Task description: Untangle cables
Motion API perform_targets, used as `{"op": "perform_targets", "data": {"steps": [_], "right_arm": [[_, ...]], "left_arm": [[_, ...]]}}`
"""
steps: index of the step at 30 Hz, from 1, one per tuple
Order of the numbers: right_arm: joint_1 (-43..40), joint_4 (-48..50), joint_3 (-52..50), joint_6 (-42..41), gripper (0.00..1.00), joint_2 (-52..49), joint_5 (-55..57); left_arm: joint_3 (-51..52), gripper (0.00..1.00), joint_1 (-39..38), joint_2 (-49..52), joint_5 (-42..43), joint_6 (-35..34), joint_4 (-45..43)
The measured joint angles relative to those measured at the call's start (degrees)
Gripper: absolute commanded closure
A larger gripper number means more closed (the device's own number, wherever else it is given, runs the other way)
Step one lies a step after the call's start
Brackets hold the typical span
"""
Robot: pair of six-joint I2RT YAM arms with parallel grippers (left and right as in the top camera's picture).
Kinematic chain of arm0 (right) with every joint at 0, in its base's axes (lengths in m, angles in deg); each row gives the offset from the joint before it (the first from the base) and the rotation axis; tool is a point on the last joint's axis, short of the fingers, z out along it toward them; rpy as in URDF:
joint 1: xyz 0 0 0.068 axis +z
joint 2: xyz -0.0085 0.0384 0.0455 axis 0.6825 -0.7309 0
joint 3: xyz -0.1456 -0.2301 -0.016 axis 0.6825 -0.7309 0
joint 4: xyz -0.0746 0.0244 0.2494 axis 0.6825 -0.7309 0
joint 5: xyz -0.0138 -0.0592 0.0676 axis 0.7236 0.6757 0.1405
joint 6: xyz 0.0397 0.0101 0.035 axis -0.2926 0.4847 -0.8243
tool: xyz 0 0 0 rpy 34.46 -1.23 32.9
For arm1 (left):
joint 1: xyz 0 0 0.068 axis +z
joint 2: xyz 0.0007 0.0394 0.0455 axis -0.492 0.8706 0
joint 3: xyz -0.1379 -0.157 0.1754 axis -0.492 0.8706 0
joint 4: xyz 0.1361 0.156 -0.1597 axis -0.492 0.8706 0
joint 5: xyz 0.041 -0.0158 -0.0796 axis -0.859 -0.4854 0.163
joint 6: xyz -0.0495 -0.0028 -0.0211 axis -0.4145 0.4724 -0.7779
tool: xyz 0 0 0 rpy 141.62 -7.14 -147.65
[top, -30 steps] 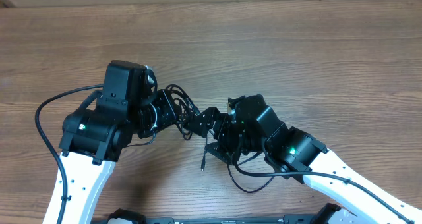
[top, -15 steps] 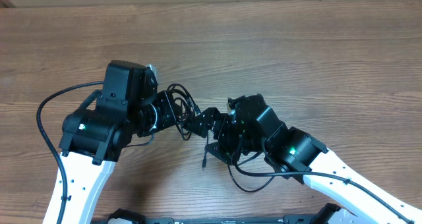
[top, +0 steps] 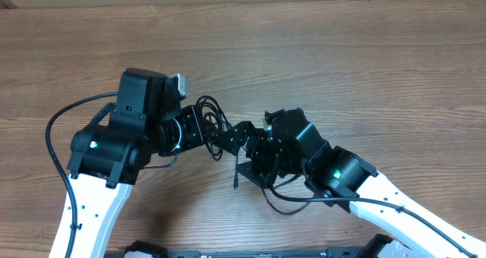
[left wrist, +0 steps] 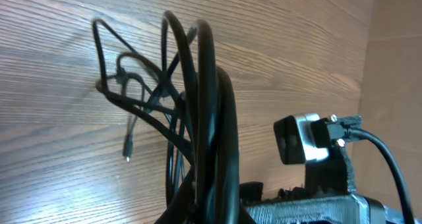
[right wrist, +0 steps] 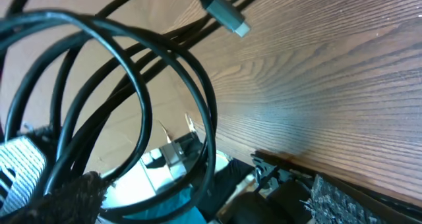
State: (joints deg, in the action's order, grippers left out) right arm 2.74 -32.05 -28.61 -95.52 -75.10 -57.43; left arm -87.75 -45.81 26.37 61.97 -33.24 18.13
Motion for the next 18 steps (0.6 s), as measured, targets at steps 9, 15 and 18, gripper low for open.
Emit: {"op": "perform_targets", "data": {"steps": [9, 15, 18], "right_arm": [[-0.33, 0.22, -0.02, -5.20, 0.00, -0.13, 7.23], [-0.50, 0.85, -0.02, -5.55, 0.06, -0.52, 7.17], [-0.70, 1.36, -0.02, -4.52, 0.15, -0.66, 5.40]], "left_arm": [[-0.22, 0.96, -0.07, 0.02, 5.33, -5.05, 0.31], [-0.22, 0.96, -0.07, 0.02, 5.57, -10.99, 0.09], [-0.22, 0.96, -0.09, 0.02, 4.96, -13.44, -0.28]]}}
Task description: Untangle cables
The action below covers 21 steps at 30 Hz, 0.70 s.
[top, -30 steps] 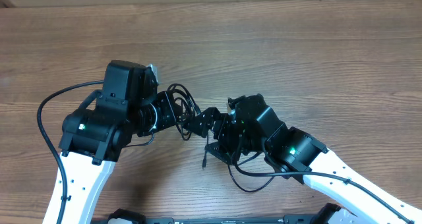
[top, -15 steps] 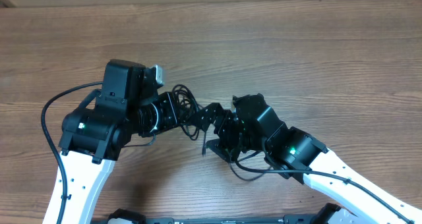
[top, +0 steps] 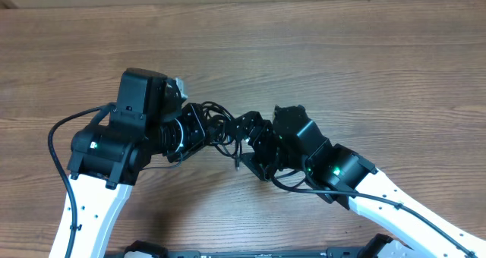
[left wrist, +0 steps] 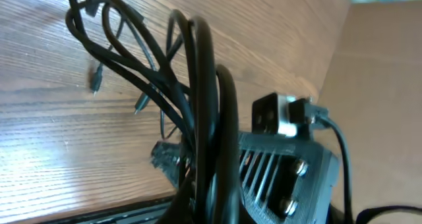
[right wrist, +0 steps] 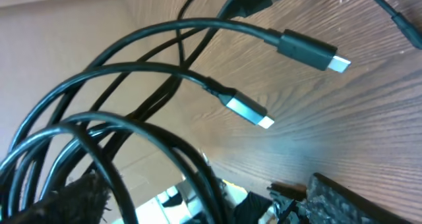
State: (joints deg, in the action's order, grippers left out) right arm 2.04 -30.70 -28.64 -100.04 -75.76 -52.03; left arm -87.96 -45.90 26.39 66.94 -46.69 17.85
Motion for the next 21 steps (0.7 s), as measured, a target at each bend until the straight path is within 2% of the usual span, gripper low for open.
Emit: {"op": "perform_targets", "data": {"steps": [4, 5, 11, 14, 20, 21], "right_arm": [[0.81, 0.46, 0.00, 2.45, 0.35, -0.02, -4.17], [0.74, 0.55, 0.00, 2.97, 0.44, -0.02, -5.05], [0.66, 1.01, 0.00, 4.13, 0.80, -0.02, -9.53], [0.66, 0.94, 0.00, 5.73, 0.94, -0.02, -10.64], [0.66, 0.92, 0.00, 9.62, 0.96, -0.02, -11.87], [0.68, 0.92, 0.00, 10.29, 0.88, -0.02, -12.04]], "left_arm": [[0.02, 0.96, -0.52, 0.00, -1.70, -3.74, -1.01], [0.02, 0.96, -0.81, 0.00, -2.23, -4.81, -1.01], [0.20, 0.96, -1.22, 0.00, -4.66, -9.84, -1.29], [0.22, 0.95, -1.22, 0.00, -5.79, -11.04, -1.36], [0.22, 0.96, -1.22, 0.00, -7.78, -11.34, -1.09], [0.22, 0.96, -1.22, 0.00, -7.85, -11.37, -1.07]]}}
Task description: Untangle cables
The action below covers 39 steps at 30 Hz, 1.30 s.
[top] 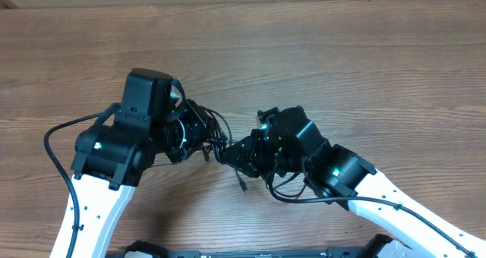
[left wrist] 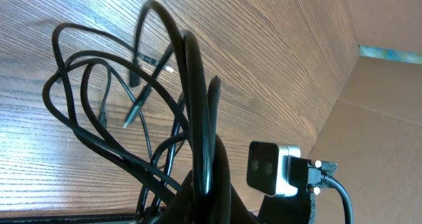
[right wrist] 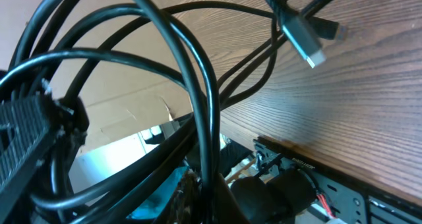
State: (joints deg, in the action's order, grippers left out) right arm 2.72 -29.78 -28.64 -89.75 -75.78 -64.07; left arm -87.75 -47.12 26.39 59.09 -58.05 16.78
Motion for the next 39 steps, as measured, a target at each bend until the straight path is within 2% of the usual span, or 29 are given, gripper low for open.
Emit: {"op": "perform_targets", "data": {"steps": [2, 5, 14, 16, 20, 25, 28, 33, 39], "right_arm": [[-0.02, -0.11, 0.00, 0.94, 0.76, 0.00, -0.52], [0.02, 0.04, 0.00, 2.21, 0.70, -0.02, -1.36], [0.02, 2.25, 0.00, 2.03, 0.64, -0.02, -2.08], [0.02, 2.29, 0.00, 0.37, 0.59, -0.02, -2.14], [0.07, 1.77, -0.02, -5.38, 0.39, -0.09, -2.16], [0.09, 1.53, -0.28, -13.29, 0.28, -0.33, -1.03], [0.11, 1.57, -0.31, -16.79, 0.27, -0.35, 0.81], [0.09, -0.68, -0.28, -18.93, 0.36, -0.28, 5.99], [0.09, -1.01, -0.28, -15.15, 0.36, -0.28, 9.44]], "left_arm": [[0.00, 0.96, 0.00, 0.00, -0.11, -0.13, -0.09], [0.00, 0.96, 0.00, 0.00, -0.20, -0.35, -0.13], [0.00, 0.96, -0.04, 0.00, -0.22, -2.99, -0.46], [0.00, 0.95, -0.57, 0.00, -0.63, -4.07, -0.59], [-0.02, 0.96, -2.51, 0.00, -3.52, -6.95, -1.18], [-0.11, 0.96, -5.99, 0.00, -11.28, -10.75, -3.06], [-0.11, 0.96, -7.76, 0.00, -15.52, -11.76, -4.94], [-0.09, 0.96, -10.40, 0.02, -20.50, -11.43, -8.02], [-0.09, 0.96, -10.88, 0.02, -20.96, -11.23, -8.66]]}}
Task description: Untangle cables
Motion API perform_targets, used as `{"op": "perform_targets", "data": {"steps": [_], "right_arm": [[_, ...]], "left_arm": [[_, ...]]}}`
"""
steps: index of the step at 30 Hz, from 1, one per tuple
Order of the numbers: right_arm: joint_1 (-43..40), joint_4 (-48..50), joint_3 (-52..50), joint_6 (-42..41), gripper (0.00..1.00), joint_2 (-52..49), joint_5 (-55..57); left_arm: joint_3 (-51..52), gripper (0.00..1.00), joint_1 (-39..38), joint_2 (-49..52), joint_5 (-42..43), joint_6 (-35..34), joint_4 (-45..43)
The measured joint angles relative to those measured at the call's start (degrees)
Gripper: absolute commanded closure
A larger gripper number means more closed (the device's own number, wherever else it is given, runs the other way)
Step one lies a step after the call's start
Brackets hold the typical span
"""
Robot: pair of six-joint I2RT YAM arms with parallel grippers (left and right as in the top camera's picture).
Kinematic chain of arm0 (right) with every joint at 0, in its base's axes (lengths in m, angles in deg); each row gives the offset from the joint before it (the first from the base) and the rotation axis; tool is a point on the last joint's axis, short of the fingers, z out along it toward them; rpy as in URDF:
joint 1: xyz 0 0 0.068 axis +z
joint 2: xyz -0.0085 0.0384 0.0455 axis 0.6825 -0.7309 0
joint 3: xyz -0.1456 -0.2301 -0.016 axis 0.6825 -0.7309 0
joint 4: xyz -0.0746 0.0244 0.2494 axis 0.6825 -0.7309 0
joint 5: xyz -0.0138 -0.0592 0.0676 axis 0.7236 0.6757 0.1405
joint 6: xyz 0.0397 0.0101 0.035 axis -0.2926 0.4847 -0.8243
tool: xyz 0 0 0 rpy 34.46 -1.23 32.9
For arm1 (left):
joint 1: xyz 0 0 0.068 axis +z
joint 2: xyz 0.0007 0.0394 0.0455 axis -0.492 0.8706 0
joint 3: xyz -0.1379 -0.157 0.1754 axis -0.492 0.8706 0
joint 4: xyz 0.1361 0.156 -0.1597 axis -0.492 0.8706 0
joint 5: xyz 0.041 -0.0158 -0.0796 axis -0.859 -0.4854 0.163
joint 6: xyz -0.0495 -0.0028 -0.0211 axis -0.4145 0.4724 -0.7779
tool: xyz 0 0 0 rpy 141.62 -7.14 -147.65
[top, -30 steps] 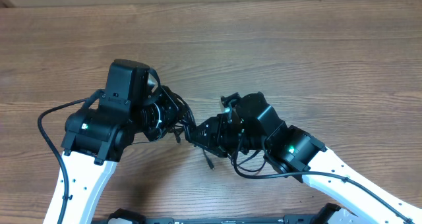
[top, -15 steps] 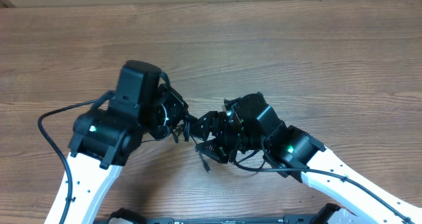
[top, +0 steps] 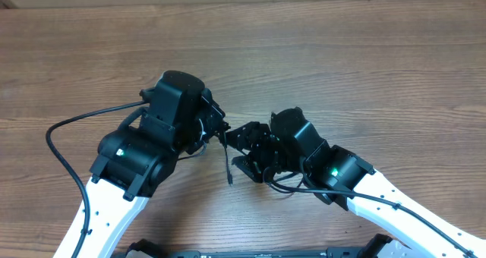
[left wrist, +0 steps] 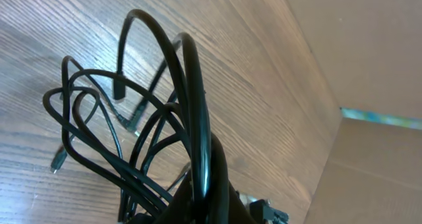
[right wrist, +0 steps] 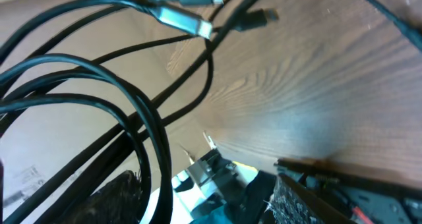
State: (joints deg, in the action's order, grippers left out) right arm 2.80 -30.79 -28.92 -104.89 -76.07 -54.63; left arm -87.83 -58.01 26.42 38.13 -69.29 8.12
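Note:
A tangle of thin black cables (top: 225,143) hangs between my two grippers over the wooden table (top: 364,68). My left gripper (top: 216,129) is shut on a thick bunch of strands (left wrist: 195,99), its dark fingers (left wrist: 227,194) closed round them at the bottom of the left wrist view. Loops and small plugs (left wrist: 125,122) spread below it. My right gripper (top: 247,149) is just to the right, open; several strands (right wrist: 142,118) run past its left finger (right wrist: 115,197), far from the right finger (right wrist: 310,201). Silver-tipped plugs (right wrist: 190,21) dangle ahead.
One loose cable end (top: 228,179) hangs down toward the table's front. The left arm's own black lead (top: 57,148) loops out at the left. A cardboard wall (left wrist: 356,59) stands beyond the table's far edge.
My left arm has shifted right, closer to the right gripper, still shut on the bunch. The loose end now hangs a little further left. The plugs sit higher in the right wrist view.
At first both grippers were close together with the tangle between them, the left shut on a bunch. Then they stood nearer still. Later the left had drawn up and away, spreading the loops. Now it is back beside the right gripper, cables still tangled.

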Motion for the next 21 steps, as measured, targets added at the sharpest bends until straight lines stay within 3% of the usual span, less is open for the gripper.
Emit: {"op": "perform_targets", "data": {"steps": [8, 14, 16, 21], "right_arm": [[0.00, 5.01, -0.11, 3.74, 0.33, -0.11, -1.09], [-0.02, 5.09, -0.15, -2.12, 0.32, -0.13, -4.11], [0.00, 4.76, -0.15, -2.73, 0.24, -0.13, -4.09], [0.04, -3.26, -0.13, 5.86, 0.23, -0.07, 1.84]], "left_arm": [[-0.02, 0.96, 0.04, -0.02, 0.50, 0.07, -0.13], [-0.11, 0.96, 0.07, -0.02, 0.87, -0.02, -0.04], [-0.11, 0.96, 0.07, -0.02, 0.90, 0.04, -0.02], [-0.04, 0.96, 0.00, 0.00, 1.70, 1.29, 1.66]]}}
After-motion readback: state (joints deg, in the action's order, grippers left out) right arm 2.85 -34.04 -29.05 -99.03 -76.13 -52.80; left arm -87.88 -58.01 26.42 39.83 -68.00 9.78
